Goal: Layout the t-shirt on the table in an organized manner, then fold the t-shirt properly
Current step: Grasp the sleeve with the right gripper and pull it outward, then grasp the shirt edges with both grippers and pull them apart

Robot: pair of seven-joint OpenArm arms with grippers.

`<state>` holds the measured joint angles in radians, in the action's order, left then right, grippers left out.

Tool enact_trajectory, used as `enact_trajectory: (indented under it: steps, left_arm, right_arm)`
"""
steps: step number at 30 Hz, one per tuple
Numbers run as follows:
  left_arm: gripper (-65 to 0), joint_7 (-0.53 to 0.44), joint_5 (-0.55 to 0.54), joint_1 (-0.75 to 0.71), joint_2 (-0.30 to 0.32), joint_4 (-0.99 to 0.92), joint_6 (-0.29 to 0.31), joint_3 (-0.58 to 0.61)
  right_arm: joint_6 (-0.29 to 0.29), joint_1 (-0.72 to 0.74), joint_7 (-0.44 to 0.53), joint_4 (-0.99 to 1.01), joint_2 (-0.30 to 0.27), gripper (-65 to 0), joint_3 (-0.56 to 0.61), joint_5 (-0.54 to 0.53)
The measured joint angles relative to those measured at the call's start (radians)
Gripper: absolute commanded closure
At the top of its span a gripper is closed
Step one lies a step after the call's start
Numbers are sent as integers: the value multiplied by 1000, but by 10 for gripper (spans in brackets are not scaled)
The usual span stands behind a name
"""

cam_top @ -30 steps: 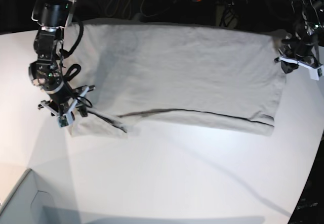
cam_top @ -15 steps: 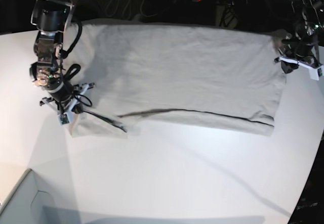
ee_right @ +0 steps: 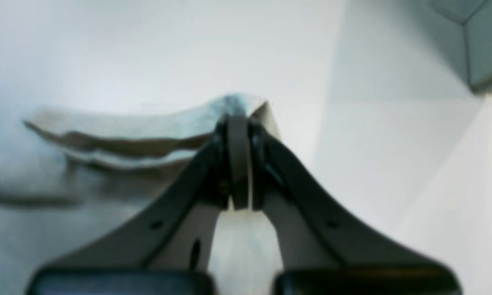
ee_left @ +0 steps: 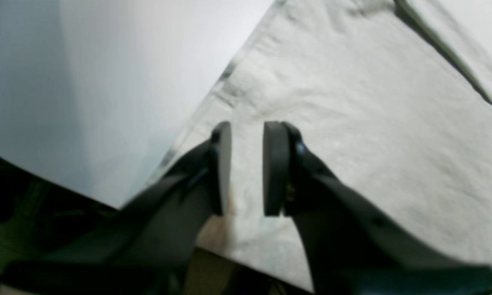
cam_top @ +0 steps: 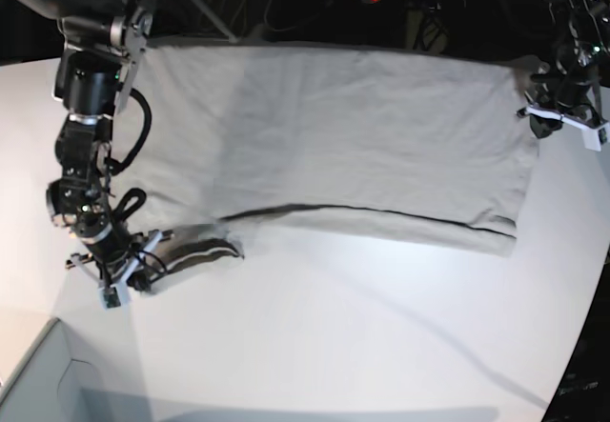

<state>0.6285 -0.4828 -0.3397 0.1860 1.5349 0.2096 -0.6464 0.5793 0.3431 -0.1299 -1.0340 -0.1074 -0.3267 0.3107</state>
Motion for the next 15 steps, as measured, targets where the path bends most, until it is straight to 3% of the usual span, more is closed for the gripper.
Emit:
enact_trajectory:
  steps: [3, 11, 15]
  left_arm:
    - [-136, 0, 0, 1, 0, 0, 0, 0]
    - [-138, 2, -1, 6, -1, 0, 0, 0]
    - [-139, 8, -1, 78, -2, -2, -1, 0]
  right_arm:
    - [0, 76, 11, 47, 11, -20, -1, -3]
    - [0, 149, 10, 218, -21, -256, -11, 0]
    - [0, 138, 12, 215, -26, -301, -10, -2]
